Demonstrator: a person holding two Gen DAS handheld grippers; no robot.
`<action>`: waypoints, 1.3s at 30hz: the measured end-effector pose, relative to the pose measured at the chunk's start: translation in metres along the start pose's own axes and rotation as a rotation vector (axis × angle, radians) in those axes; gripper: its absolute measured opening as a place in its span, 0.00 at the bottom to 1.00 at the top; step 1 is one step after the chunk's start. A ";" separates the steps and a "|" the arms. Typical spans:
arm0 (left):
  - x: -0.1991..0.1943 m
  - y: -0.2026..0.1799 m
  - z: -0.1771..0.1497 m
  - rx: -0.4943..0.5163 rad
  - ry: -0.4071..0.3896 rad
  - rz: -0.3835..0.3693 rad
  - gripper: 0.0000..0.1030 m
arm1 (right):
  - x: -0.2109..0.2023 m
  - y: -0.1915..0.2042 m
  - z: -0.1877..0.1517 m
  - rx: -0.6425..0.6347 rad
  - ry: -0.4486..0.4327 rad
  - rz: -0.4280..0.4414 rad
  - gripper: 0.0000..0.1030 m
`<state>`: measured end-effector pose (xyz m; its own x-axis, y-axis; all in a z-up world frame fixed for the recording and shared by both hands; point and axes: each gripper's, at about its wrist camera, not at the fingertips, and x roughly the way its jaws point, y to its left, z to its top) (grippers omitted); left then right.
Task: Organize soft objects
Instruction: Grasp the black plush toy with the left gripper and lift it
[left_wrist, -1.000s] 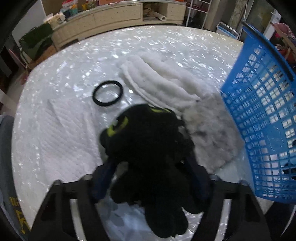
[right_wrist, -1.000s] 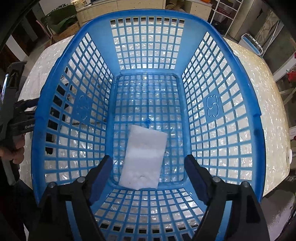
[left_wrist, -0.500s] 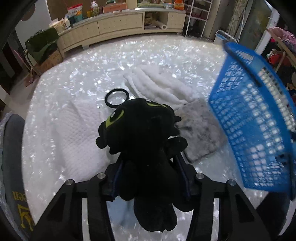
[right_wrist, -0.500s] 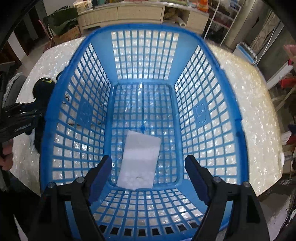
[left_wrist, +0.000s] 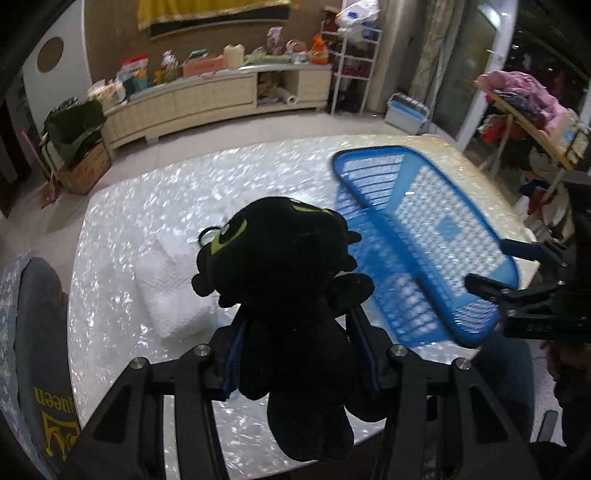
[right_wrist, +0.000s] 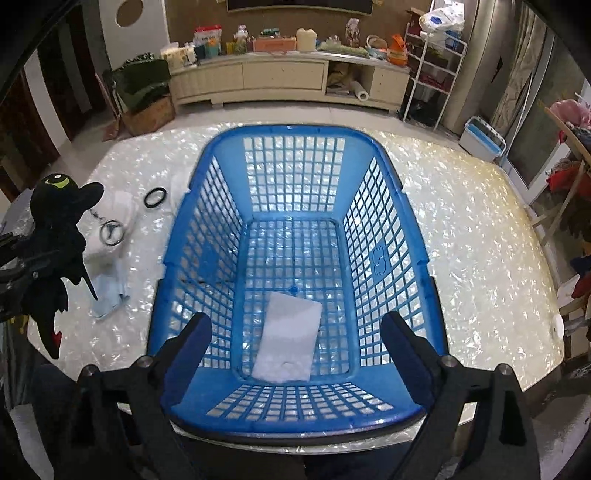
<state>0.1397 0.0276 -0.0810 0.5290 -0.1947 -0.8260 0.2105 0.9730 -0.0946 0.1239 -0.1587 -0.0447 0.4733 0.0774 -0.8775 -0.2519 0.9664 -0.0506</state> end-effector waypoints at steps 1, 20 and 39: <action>-0.006 -0.006 0.000 0.009 -0.009 -0.009 0.47 | -0.002 0.002 -0.001 -0.006 -0.008 0.001 0.94; -0.019 -0.082 0.043 0.189 -0.049 -0.063 0.47 | -0.029 -0.033 -0.004 -0.018 -0.132 0.049 1.00; 0.062 -0.133 0.090 0.389 0.044 -0.071 0.47 | -0.003 -0.070 0.004 0.017 -0.108 0.066 1.00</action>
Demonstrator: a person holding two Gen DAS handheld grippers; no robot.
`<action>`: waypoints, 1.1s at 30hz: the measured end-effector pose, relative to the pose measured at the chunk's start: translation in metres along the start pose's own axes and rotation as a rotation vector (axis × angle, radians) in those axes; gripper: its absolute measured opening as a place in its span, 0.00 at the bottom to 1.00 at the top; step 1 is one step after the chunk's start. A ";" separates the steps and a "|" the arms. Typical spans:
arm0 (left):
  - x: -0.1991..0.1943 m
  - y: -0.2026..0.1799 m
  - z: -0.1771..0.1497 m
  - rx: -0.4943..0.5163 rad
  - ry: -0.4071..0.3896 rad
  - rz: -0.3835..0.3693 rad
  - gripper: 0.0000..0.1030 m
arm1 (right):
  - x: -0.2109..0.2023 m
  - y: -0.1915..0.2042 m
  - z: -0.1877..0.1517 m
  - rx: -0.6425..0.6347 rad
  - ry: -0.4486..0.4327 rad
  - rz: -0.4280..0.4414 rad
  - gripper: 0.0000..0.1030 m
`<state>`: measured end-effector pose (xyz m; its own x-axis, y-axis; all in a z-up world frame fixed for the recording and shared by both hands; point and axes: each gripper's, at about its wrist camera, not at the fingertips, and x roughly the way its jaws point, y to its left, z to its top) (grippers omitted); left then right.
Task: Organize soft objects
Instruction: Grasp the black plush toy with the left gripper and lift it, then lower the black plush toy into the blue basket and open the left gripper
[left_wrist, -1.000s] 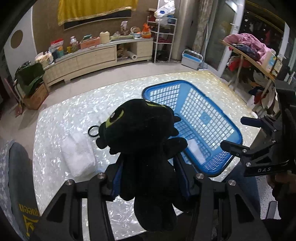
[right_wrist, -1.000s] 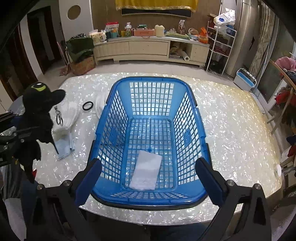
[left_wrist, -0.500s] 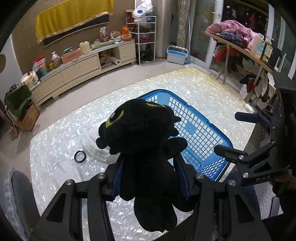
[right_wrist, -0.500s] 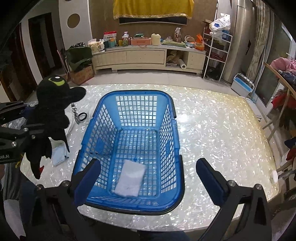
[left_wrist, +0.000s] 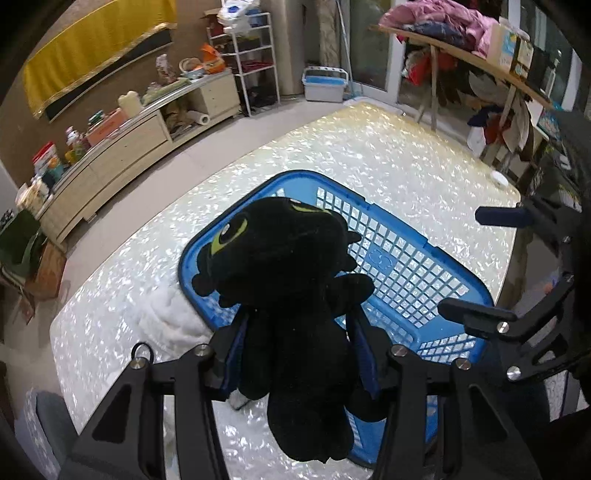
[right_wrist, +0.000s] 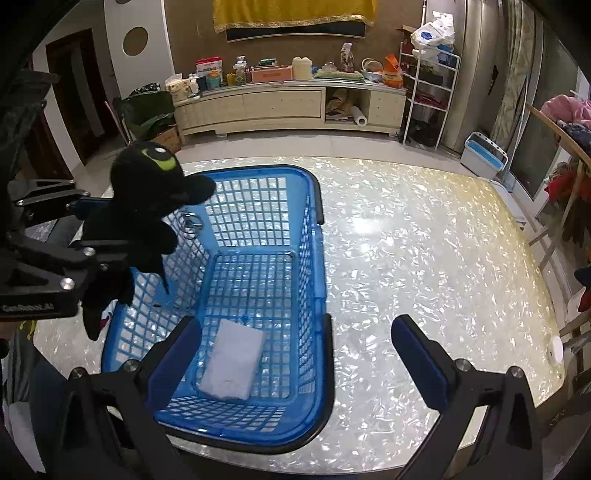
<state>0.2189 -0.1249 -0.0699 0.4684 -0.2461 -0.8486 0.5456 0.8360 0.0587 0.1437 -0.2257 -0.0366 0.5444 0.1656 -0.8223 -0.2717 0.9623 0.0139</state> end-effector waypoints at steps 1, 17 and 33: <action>0.006 -0.001 0.002 0.006 0.006 -0.004 0.47 | 0.001 -0.002 0.000 -0.001 0.003 -0.001 1.00; 0.084 -0.005 0.027 0.062 0.115 -0.026 0.47 | 0.020 -0.019 -0.001 0.031 0.052 0.004 1.00; 0.112 -0.012 0.029 0.083 0.187 -0.019 0.50 | 0.029 -0.023 -0.004 0.056 0.079 0.030 1.00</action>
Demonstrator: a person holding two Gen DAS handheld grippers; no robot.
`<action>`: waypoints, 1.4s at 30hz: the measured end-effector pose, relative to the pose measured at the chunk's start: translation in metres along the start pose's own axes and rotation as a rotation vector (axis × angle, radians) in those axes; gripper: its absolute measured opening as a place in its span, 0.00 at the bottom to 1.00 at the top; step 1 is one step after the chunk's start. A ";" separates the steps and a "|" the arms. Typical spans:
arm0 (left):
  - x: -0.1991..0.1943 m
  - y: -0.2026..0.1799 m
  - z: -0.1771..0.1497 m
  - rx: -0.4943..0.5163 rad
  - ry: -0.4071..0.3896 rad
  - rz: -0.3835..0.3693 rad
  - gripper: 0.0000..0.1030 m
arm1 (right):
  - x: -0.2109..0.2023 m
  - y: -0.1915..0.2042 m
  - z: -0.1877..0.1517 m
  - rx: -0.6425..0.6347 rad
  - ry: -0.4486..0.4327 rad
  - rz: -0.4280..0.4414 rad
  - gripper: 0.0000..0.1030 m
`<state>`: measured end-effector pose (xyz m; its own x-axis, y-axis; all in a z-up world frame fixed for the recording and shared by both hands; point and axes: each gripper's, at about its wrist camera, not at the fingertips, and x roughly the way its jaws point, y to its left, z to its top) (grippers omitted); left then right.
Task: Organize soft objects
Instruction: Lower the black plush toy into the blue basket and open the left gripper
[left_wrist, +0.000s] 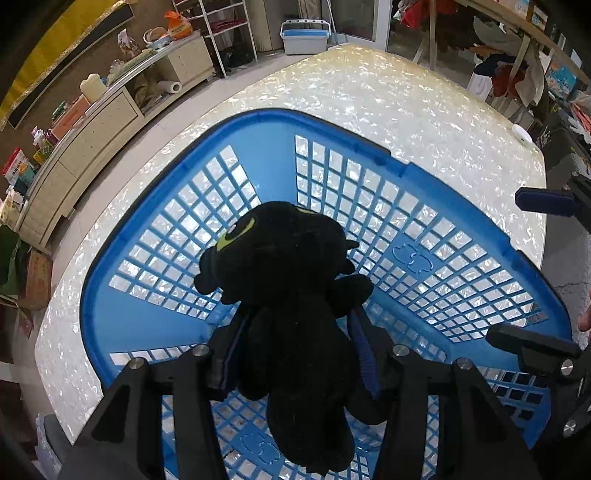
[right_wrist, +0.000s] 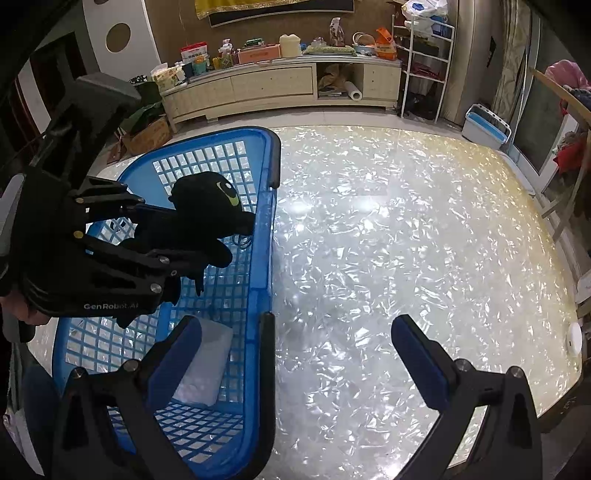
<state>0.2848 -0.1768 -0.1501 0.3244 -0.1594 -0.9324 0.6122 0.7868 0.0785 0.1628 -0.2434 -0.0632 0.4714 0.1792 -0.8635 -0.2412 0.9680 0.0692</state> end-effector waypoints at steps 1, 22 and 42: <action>0.000 0.000 0.000 0.000 0.004 0.006 0.51 | 0.000 0.000 -0.001 0.003 0.002 0.001 1.00; -0.088 0.002 -0.035 -0.133 -0.127 0.062 0.83 | -0.041 0.010 -0.009 -0.003 -0.046 0.003 1.00; -0.167 0.015 -0.166 -0.350 -0.173 0.126 1.00 | -0.066 0.087 -0.024 -0.090 -0.078 0.075 1.00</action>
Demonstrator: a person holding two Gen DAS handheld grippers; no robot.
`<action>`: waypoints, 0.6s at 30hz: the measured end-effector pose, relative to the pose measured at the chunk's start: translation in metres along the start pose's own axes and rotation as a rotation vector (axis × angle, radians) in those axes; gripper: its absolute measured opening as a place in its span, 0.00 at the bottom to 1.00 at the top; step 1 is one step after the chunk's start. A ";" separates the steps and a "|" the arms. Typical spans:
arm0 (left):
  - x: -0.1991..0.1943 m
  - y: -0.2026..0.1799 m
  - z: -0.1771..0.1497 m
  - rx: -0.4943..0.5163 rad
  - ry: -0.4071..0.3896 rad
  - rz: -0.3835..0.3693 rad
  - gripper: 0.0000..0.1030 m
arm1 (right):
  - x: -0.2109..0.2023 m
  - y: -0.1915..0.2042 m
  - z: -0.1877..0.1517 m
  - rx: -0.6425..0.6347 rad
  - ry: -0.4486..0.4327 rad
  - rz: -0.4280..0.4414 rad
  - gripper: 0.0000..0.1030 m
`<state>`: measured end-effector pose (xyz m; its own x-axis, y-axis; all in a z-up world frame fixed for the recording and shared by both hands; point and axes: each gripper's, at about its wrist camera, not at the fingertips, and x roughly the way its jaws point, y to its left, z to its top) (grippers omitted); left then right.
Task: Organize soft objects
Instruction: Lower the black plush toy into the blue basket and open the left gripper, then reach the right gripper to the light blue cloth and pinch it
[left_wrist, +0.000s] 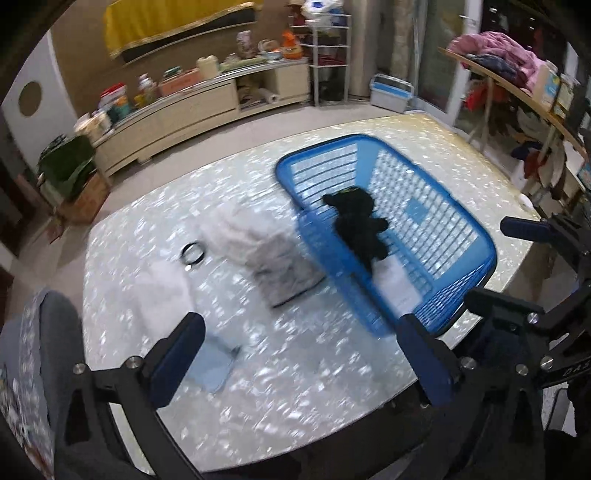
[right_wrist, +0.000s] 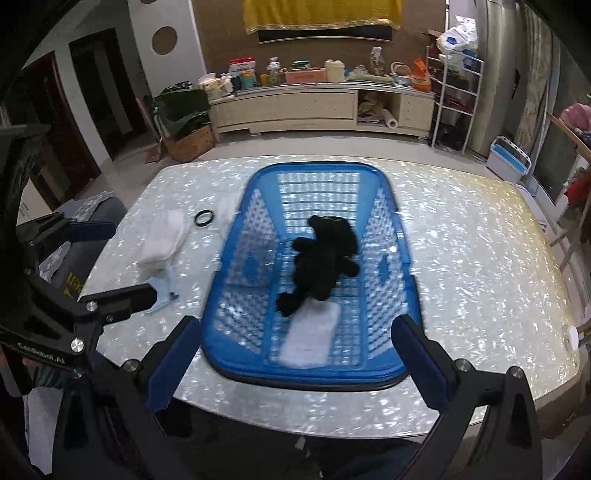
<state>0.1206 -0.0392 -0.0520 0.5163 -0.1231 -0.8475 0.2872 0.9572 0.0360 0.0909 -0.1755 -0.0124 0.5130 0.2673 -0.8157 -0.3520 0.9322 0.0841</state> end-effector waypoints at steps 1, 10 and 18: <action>-0.004 0.006 -0.006 -0.013 0.003 0.006 1.00 | 0.001 0.005 0.000 -0.005 -0.001 0.007 1.00; -0.039 0.064 -0.054 -0.094 -0.017 0.063 1.00 | 0.015 0.058 0.005 -0.096 0.019 0.059 1.00; -0.049 0.118 -0.098 -0.170 -0.007 0.098 1.00 | 0.042 0.116 0.010 -0.167 0.057 0.114 1.00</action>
<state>0.0507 0.1055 -0.0583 0.5410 -0.0287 -0.8406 0.0957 0.9950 0.0276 0.0801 -0.0538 -0.0313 0.4191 0.3505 -0.8375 -0.5329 0.8418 0.0856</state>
